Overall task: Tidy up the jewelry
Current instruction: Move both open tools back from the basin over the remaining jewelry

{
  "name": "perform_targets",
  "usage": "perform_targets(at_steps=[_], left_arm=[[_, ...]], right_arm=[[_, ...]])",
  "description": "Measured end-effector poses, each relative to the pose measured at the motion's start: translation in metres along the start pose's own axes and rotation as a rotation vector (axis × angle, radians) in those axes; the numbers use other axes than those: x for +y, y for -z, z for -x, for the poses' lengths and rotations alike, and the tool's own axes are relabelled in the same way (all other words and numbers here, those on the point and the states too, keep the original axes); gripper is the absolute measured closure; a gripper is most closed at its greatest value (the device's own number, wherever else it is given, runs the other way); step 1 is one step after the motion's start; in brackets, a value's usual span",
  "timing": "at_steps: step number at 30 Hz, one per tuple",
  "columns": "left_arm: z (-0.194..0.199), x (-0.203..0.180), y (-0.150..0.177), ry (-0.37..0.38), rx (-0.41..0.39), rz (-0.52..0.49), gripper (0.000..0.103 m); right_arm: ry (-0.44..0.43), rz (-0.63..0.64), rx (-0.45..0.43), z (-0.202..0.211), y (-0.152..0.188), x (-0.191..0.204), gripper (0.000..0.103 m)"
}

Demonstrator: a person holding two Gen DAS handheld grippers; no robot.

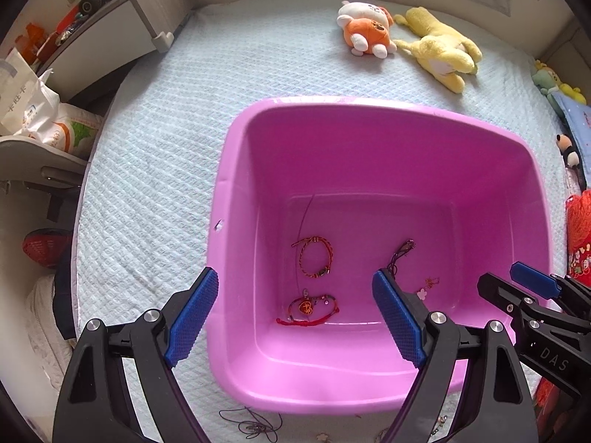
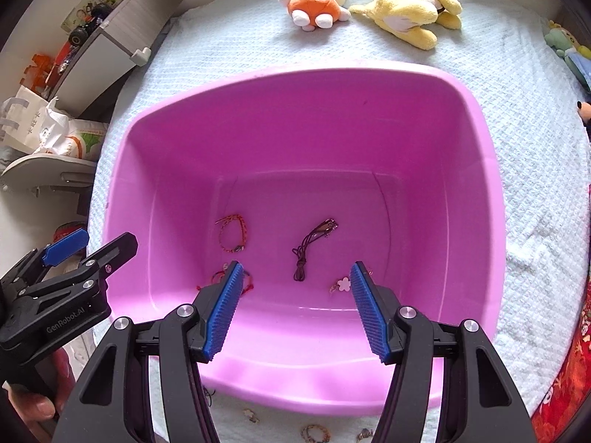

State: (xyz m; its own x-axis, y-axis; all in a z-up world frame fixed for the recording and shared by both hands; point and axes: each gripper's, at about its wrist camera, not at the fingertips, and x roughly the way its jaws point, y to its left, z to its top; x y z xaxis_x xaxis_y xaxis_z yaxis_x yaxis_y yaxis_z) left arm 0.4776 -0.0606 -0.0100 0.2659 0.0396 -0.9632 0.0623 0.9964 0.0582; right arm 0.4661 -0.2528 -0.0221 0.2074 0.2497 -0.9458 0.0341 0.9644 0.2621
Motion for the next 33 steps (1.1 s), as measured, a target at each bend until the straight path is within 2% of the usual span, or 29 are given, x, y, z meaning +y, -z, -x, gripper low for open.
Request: perform_targets(at_steps=[7,16,22,33], left_arm=[[0.035,0.014,0.044,0.014,-0.016,-0.017,0.019],[0.080,0.039,0.126,0.017,-0.039,-0.062,0.019],[0.105,0.065,0.171,0.031,-0.061,-0.031,0.019],[0.122,0.095,0.231,0.052,-0.065,-0.003,0.019]], right_arm=[[-0.005,0.024,-0.012,0.031,0.037,0.011,0.043],[0.012,0.031,-0.030,0.069,0.118,0.016,0.042],[0.017,0.014,-0.038,0.087,0.172,0.017,0.042],[0.013,-0.019,-0.064,0.105,0.241,0.030,0.042]])
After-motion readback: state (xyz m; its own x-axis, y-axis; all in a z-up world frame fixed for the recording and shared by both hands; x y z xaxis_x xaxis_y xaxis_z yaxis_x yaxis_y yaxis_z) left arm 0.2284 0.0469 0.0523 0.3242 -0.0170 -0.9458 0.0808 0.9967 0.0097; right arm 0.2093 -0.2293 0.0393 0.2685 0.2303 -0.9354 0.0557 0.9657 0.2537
